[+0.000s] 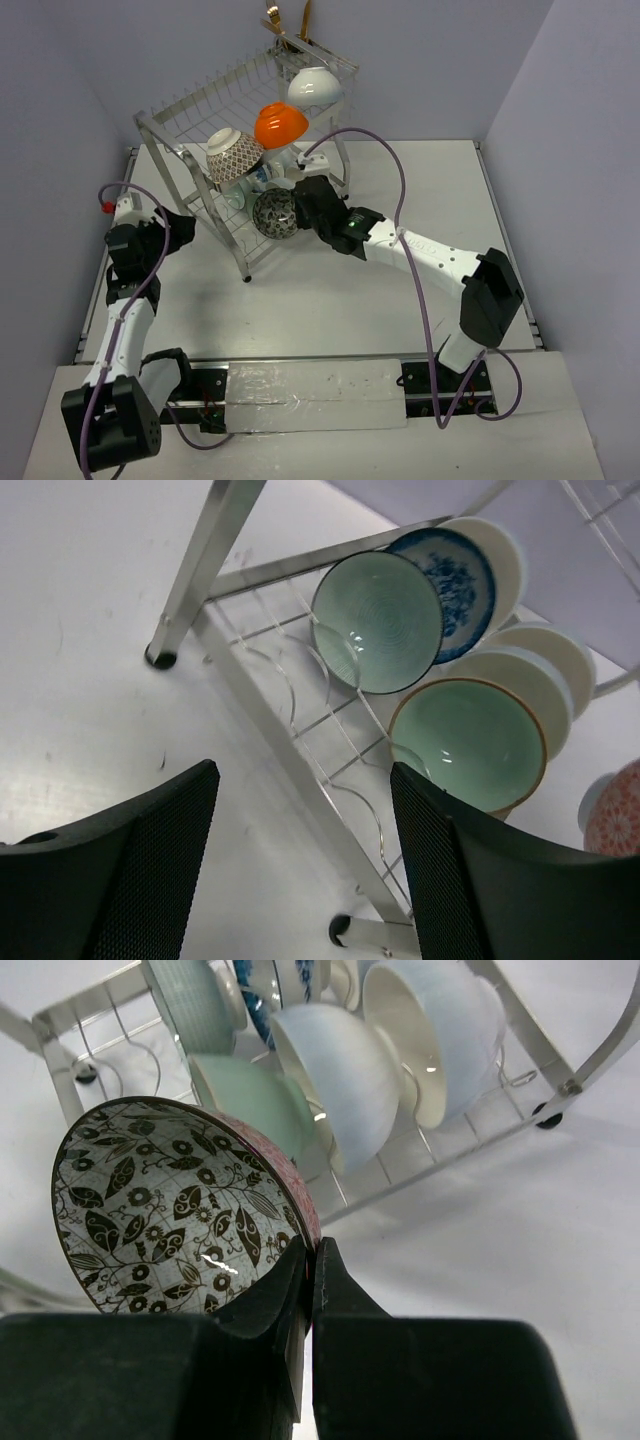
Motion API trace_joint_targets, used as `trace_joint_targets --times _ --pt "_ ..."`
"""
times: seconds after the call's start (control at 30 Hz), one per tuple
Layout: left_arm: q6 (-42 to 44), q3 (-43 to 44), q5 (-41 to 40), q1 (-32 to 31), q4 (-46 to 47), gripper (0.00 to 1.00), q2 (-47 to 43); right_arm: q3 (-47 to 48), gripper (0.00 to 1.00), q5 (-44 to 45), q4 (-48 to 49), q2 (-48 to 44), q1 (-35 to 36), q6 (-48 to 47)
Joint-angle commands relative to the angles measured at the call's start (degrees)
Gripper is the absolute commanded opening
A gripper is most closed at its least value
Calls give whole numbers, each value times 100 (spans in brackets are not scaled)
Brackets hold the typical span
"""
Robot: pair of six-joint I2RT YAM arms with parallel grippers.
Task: Load the bowls into the dish rack
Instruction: Pass from the right arm to the left
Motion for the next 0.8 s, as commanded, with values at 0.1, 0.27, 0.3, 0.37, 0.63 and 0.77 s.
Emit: trace_joint_targets --times 0.1,0.27,0.3,0.37,0.63,0.77 --pt "759 -447 1713 224 2688 75 321 194 0 517 1073 65 -3 150" --pt "1445 -263 2390 233 3034 74 883 18 0 701 1538 136 23 229" --pt "1471 -254 2661 242 3261 74 979 27 0 745 1591 162 32 229" --pt "1629 -184 3057 242 3569 73 1313 70 0 850 1670 259 50 220" --pt "2245 818 4701 268 3131 70 2605 -26 0 1176 2433 408 146 -122" --pt "2306 1011 4904 268 3229 67 2808 -88 0 1361 2830 558 234 -368"
